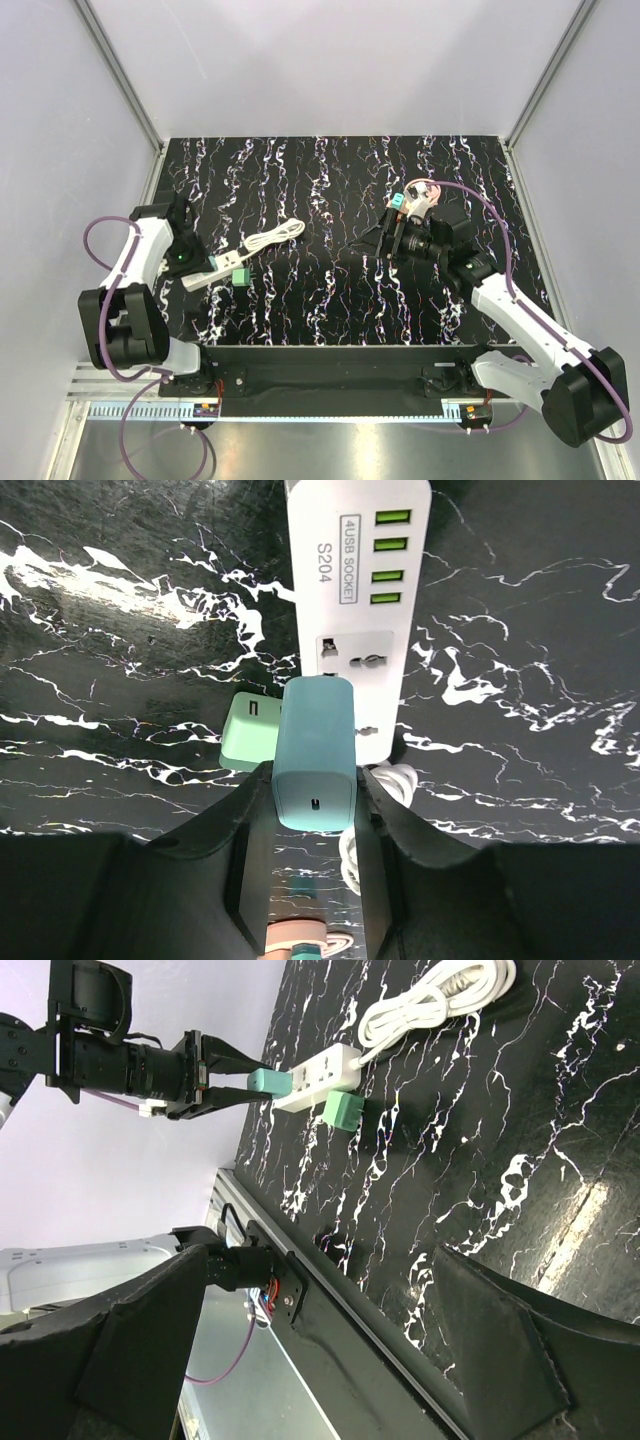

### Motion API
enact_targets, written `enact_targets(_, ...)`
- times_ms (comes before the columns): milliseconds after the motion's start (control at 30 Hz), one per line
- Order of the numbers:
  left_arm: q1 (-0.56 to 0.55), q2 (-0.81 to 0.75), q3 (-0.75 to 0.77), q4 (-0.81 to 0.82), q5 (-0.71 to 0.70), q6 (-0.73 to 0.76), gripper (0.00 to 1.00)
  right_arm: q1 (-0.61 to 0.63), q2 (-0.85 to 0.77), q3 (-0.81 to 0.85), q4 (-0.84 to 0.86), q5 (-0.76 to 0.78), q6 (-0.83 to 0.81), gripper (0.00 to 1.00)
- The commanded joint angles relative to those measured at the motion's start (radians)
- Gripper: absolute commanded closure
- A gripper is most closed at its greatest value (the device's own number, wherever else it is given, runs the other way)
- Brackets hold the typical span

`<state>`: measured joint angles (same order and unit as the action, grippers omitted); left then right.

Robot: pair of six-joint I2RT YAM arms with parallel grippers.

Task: Insert the plug

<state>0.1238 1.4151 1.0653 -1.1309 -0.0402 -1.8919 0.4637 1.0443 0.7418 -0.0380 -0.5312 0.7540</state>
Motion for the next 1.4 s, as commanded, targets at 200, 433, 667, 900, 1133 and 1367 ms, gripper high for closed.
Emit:
enact_targets(200,0.013,0.038,-0.025,0.046,0.026,0.011,1.00,0.001,-0.040,0.045,-0.026,0.033,-0.047,0.00)
enact_targets(433,0.033,0.091,-0.019,0.071,0.036,0.056,1.00,0.001,-0.052,0.045,-0.040,0.043,-0.054,0.00)
enact_targets(667,0.042,0.113,-0.027,0.103,0.026,0.067,1.00,0.001,-0.058,0.057,-0.060,0.053,-0.070,0.00)
enact_targets(900,0.043,0.099,0.030,0.111,-0.026,0.070,1.00,0.001,-0.053,0.065,-0.069,0.057,-0.073,0.00)
enact_targets(1133,0.043,0.125,0.006,0.109,0.011,0.073,1.00,0.001,-0.044,0.073,-0.069,0.057,-0.067,0.00)
enact_targets(1367,0.042,0.163,-0.062,0.131,-0.001,0.086,1.00,0.001,-0.056,0.067,-0.071,0.065,-0.076,0.00)
